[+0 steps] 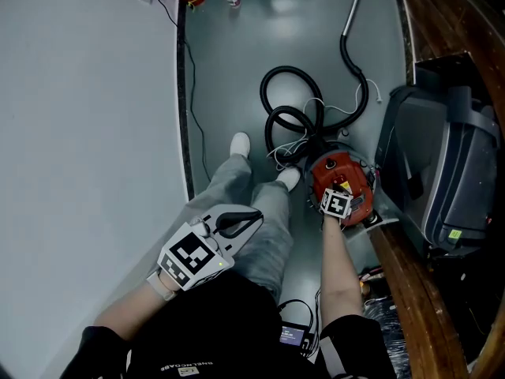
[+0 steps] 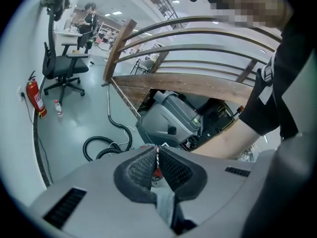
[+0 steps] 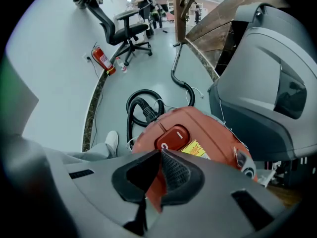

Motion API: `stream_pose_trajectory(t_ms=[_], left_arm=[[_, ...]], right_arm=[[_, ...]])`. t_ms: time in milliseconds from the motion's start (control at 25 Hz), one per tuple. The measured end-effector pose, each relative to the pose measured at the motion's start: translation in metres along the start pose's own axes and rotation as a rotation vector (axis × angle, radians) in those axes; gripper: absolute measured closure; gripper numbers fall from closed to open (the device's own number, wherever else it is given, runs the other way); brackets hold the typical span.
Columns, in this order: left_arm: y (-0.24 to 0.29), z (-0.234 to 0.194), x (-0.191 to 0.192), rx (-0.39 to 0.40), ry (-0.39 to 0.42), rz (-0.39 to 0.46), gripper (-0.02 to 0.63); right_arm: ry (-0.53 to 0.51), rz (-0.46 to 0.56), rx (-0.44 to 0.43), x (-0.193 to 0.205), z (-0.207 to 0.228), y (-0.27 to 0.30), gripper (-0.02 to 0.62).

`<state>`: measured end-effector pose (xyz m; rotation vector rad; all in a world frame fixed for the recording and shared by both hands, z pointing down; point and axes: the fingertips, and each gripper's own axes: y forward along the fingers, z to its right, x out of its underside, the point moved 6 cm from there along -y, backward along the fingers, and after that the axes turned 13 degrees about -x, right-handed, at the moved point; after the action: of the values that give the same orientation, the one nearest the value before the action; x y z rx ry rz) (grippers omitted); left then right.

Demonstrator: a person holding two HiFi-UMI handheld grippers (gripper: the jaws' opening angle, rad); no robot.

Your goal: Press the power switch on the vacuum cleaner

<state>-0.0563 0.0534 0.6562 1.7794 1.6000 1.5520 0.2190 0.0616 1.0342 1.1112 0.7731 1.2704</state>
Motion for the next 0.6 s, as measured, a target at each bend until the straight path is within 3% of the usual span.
stream_pose_trajectory(t_ms=[600], left_arm=[[-0.014, 0.002, -0.011, -0.021, -0.026, 0.046, 0.591]], right_arm=[[0.012, -0.018, -0.021, -0.023, 0.006, -0.024, 0.568]])
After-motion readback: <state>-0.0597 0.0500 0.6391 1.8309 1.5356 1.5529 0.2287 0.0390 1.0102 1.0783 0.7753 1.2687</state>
